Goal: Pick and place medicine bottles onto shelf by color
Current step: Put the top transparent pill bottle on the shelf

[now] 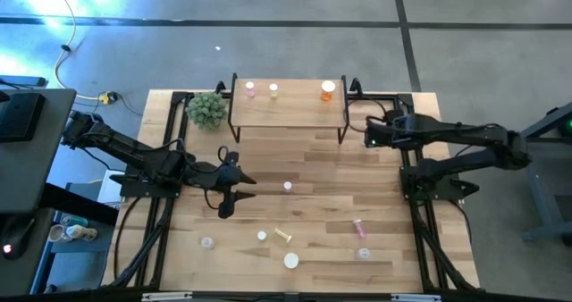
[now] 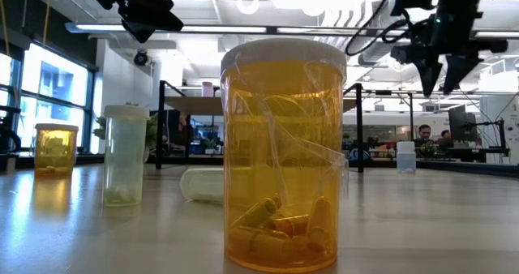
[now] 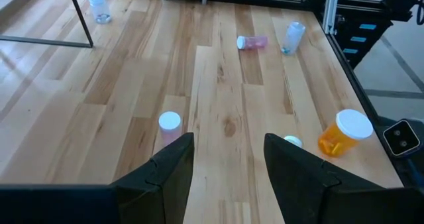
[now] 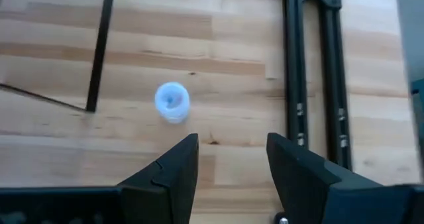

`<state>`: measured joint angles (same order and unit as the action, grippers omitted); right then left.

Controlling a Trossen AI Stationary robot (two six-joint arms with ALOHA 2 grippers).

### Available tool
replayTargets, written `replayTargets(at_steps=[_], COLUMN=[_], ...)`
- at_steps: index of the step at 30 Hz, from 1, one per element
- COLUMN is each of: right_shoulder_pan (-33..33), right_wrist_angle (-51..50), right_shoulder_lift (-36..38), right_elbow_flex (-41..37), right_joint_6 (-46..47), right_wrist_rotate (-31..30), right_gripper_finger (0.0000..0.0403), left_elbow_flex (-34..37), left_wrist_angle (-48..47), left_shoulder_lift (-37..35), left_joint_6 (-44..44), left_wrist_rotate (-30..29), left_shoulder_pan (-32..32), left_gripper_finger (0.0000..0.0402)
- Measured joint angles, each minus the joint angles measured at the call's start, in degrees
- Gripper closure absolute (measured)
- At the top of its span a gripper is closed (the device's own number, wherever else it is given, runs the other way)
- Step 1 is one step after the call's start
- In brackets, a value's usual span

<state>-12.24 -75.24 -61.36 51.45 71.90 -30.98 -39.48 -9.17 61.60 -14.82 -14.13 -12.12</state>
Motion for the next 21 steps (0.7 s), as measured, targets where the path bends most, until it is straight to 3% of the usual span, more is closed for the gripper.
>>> replayTargets(at_steps=[11,21], right_shoulder_pan=[3.03,-1.10], right_wrist_angle=[17.39,26.19], right_shoulder_lift=[2.44,2.42], right_elbow_flex=[-8.10,-12.97], right_joint_6=[-6.27,-9.37], right_wrist_rotate=[1.22,2.11], right_gripper_finger=[0.0229,0.0169], left_elbow_flex=[0.00,-0.02], left_wrist_angle=[0.00,0.00], left_shoulder_lift=[0.00,0.00], left_joint_6=[-0.01,0.01], left_wrist_rotate=[0.00,0.00], left_shoulder_pan=[0.00,0.00], left_gripper_finger=[0.0229,0.0229])
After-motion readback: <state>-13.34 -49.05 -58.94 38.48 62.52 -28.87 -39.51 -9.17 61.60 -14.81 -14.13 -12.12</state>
